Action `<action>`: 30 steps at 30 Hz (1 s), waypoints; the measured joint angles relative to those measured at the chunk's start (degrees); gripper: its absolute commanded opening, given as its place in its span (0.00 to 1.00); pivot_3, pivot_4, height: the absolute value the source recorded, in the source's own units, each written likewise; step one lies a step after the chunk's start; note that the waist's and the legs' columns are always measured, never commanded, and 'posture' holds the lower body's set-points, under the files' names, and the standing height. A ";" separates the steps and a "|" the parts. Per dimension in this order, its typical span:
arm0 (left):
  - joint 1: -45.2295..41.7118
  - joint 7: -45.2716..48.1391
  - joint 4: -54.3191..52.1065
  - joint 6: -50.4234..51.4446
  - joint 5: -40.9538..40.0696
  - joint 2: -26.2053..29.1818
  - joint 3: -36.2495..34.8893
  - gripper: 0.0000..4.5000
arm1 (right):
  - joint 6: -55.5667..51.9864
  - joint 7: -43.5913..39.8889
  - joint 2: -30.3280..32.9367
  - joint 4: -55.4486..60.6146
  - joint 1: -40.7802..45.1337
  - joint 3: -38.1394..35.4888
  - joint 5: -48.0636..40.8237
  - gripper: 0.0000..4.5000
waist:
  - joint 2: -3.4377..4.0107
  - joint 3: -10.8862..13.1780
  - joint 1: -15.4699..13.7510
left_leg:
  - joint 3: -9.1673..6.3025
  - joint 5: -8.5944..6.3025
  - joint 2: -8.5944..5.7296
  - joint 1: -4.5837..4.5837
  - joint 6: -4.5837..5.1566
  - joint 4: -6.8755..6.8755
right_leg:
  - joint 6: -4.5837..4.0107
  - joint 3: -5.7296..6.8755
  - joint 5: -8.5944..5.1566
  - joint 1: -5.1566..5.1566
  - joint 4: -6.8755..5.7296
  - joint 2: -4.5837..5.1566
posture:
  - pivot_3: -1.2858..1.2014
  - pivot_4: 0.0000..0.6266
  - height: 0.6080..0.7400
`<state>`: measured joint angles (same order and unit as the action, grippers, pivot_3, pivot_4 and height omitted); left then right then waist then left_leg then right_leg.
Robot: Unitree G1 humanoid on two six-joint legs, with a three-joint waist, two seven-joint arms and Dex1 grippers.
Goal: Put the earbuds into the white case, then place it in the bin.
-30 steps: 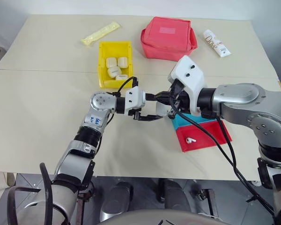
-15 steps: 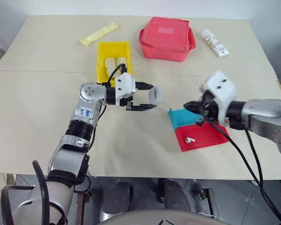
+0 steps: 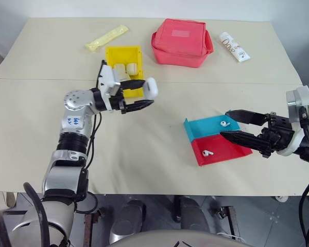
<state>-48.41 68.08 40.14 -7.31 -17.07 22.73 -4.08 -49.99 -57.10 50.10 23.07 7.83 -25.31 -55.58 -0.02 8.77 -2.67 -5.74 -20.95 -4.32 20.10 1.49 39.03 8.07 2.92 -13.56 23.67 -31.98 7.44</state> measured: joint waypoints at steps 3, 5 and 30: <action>-3.33 -7.75 7.03 -1.00 1.79 0.88 -1.83 0.61 | 0.94 -0.36 0.65 -1.27 0.58 0.05 0.67 0.99 | -0.02 0.01 -0.57 | -0.03 0.02 -0.07 0.02 -0.01 0.04 | 0.03 0.00 0.01 -0.01 0.00 0.03 | 0.52 0.24 1.00; -5.63 -13.89 11.61 -2.20 5.21 2.01 -1.49 0.61 | 1.37 -0.53 1.01 -1.66 0.76 0.10 1.20 0.99 | -0.04 0.01 -0.68 | -0.03 0.02 -0.11 0.02 0.00 0.04 | 0.04 0.00 0.02 -0.02 0.00 0.05 | 0.52 0.24 1.00; 4.31 0.92 -6.00 6.94 -1.87 7.40 -2.02 0.99 | 1.17 -3.93 5.41 -0.98 -2.49 -2.09 0.03 1.00 | -0.06 0.02 0.07 | 0.02 0.02 -0.01 0.04 -0.04 0.03 | 0.07 -0.05 0.04 0.03 -0.03 0.09 | 0.52 0.24 1.00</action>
<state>-44.10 69.00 34.14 -0.37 -18.94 30.14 -6.10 -48.82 -61.02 55.51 22.09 5.34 -27.39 -55.54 -0.08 8.79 -2.60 -5.72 -20.94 -4.33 20.14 1.45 39.06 8.14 2.87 -13.52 23.70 -32.01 7.53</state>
